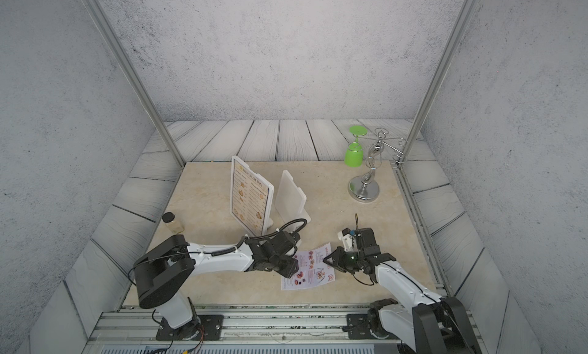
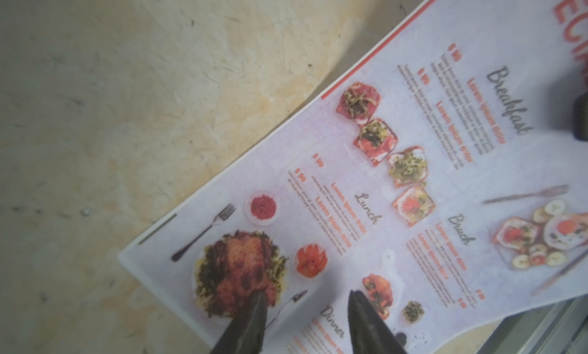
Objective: Insert the menus into the narrow rack
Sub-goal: Pick up the menu from the center of the board.
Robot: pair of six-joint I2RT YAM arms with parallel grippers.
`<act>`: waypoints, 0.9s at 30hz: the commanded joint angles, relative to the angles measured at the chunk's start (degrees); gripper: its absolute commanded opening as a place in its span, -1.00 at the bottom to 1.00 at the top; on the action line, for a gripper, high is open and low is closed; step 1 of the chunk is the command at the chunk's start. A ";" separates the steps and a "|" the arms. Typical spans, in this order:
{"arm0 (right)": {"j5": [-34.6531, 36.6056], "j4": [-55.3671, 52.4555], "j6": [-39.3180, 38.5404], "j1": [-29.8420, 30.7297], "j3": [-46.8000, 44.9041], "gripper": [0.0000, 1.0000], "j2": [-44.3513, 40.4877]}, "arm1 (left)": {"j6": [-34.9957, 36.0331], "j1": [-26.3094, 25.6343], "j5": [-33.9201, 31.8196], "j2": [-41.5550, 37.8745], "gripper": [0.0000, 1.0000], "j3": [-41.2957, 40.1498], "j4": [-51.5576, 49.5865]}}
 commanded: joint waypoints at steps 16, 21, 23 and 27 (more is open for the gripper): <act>10.50 -30.85 -15.07 2.41 24.52 -1.00 -10.72 | 11.79 3.10 -10.36 -23.59 0.19 9.24 -16.31; 11.05 -37.21 -19.48 6.27 33.62 -1.00 -9.70 | 17.60 4.15 -11.71 -31.49 0.31 12.03 -20.61; 12.64 -40.18 -21.80 9.29 37.91 -1.00 -8.11 | 20.05 4.50 -12.11 -33.11 0.31 13.55 -22.33; 14.03 -45.11 -25.90 14.22 46.06 -1.00 -4.08 | 24.74 4.66 -10.90 -35.81 0.32 15.87 -23.56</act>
